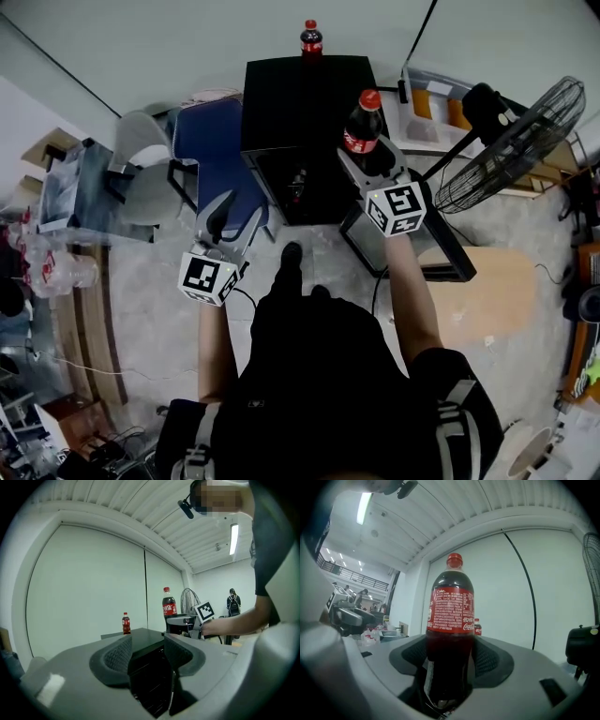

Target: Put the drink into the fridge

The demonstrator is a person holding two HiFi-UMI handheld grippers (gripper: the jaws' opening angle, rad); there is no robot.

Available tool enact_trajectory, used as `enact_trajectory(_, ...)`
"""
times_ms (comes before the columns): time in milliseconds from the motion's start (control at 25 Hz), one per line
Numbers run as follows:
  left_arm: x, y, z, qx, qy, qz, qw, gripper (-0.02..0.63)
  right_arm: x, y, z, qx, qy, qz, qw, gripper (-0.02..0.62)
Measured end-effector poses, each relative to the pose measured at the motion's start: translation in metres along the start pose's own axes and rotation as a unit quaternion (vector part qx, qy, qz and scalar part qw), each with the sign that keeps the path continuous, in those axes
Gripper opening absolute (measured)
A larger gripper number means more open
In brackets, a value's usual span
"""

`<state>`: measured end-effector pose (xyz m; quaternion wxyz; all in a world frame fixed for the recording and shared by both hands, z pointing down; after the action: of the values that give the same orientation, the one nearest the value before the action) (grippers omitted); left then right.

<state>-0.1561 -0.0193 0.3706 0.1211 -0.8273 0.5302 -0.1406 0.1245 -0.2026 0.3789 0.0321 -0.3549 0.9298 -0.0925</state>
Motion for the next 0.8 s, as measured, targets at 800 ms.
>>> enact_trajectory(800, -0.029, -0.030, 0.004, -0.010, 0.026, -0.008, 0.9996, 0.202, -0.035, 0.020, -0.050, 0.011, 0.038, 0.017, 0.999, 0.291)
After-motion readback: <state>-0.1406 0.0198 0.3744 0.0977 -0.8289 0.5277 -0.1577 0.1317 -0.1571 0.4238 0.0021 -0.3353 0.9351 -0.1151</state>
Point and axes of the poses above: the fingertips, and each gripper's own axes: x forward along the fingers, y to its left, z out of its top, the point moved 10 cm from there along -x, backward along the fingers, and after that the axes turned 15 degrees about x, right-handed, at the moved point
